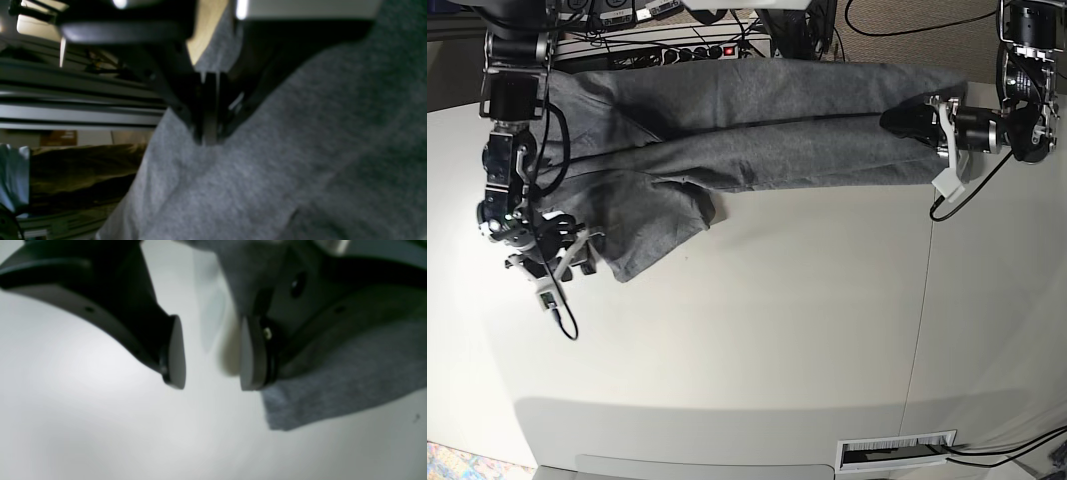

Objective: Fold the T-shirt properly
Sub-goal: 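Release and regrasp the folded shirt edges with both grippers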

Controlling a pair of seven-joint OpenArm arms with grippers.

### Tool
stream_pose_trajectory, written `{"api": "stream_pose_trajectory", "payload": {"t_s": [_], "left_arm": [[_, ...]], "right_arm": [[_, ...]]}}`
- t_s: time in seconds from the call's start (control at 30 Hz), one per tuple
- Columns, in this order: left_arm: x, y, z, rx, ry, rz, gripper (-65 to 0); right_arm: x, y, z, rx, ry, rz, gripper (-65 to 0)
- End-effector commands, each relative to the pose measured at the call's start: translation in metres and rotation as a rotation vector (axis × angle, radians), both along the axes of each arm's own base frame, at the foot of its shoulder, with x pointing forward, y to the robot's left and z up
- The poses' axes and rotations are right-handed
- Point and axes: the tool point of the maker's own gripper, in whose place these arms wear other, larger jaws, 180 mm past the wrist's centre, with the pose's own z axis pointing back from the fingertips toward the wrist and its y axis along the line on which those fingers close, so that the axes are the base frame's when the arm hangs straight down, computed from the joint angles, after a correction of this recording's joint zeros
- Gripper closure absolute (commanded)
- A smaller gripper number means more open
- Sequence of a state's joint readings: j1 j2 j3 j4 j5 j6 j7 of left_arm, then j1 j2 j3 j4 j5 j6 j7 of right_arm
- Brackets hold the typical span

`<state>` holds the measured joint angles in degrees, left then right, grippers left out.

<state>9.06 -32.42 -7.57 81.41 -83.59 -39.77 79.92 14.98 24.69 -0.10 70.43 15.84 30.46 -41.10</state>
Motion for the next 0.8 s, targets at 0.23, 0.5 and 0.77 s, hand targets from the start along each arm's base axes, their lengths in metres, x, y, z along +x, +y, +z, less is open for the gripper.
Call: {"api": "stream_pose_trajectory", "payload": {"t_s": [0.23,0.5,0.77], "left_arm": [[0.007,0.004,0.009,-0.007,-0.032,0.006,0.0],[0.007,0.004,0.009,-0.007,-0.032,0.006,0.0],[0.007,0.004,0.009,-0.007,-0.032,0.006,0.0]], "right_arm": [[0.016,0.018,-0.004,-0.115,0.037,0.09,-27.6],[-0.012,-0.002,-0.027,-0.204,0.234,0.055,-5.9],[-0.01,0.01,-0.013,-0.153,0.224,0.068,0.0]]}}
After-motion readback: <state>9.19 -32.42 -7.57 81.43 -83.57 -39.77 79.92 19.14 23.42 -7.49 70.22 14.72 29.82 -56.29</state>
